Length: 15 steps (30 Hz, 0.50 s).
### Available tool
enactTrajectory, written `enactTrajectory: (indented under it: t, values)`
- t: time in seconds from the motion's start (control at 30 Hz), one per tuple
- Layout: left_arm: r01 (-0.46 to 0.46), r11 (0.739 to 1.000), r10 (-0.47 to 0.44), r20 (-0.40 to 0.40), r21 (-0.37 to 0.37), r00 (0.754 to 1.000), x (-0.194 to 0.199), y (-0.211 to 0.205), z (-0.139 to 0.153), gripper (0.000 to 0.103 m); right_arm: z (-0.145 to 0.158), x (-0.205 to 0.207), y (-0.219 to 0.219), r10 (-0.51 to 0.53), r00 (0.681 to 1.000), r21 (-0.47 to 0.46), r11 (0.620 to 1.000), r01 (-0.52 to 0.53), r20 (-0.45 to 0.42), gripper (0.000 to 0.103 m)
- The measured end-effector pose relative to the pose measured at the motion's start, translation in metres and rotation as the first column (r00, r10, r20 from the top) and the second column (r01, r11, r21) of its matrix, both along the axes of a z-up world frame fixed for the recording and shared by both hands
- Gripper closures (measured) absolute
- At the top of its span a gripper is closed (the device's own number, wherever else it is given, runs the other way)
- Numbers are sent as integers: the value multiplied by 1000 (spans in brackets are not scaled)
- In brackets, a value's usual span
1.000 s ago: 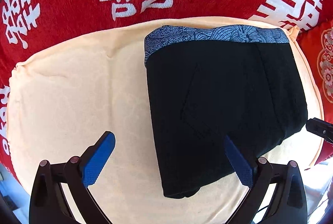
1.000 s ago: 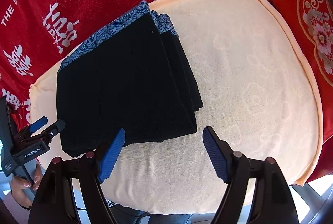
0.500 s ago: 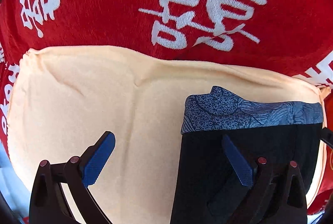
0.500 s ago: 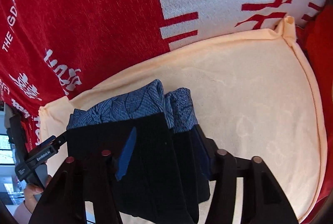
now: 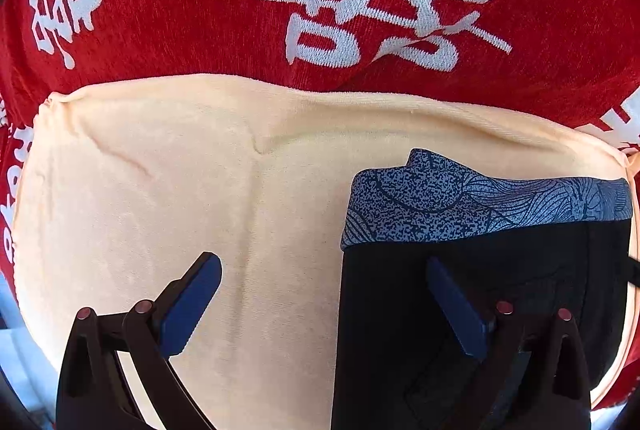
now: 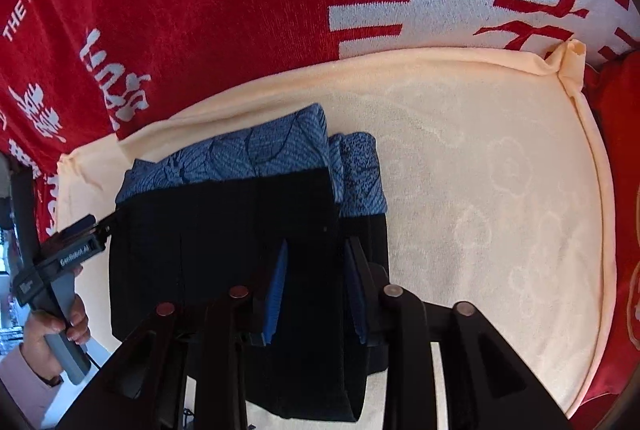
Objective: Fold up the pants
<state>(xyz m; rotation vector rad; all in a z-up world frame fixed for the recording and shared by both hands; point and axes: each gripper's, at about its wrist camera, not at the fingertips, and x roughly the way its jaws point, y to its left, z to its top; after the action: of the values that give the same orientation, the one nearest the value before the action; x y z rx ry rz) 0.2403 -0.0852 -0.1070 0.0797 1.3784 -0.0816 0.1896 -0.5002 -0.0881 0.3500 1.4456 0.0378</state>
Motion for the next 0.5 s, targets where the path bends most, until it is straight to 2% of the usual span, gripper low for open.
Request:
enactTrajectory:
  t: [0.17,0.27,0.5]
  values:
    - [-9,1000,9,-3,-4,1000,4,1,2,0,12,-29,6,19,1000,-13,1000,-18,10,56]
    - [-6,1000,6,-5,-5,1000,2,2,0,0,9,-38,9,15,1000,-1,1000,-15,-6,51]
    - [-4,1000,4,-13,-3,1000,6,0,-5,0,0,-48,7,9,1000,24,1000,-8,-29,50]
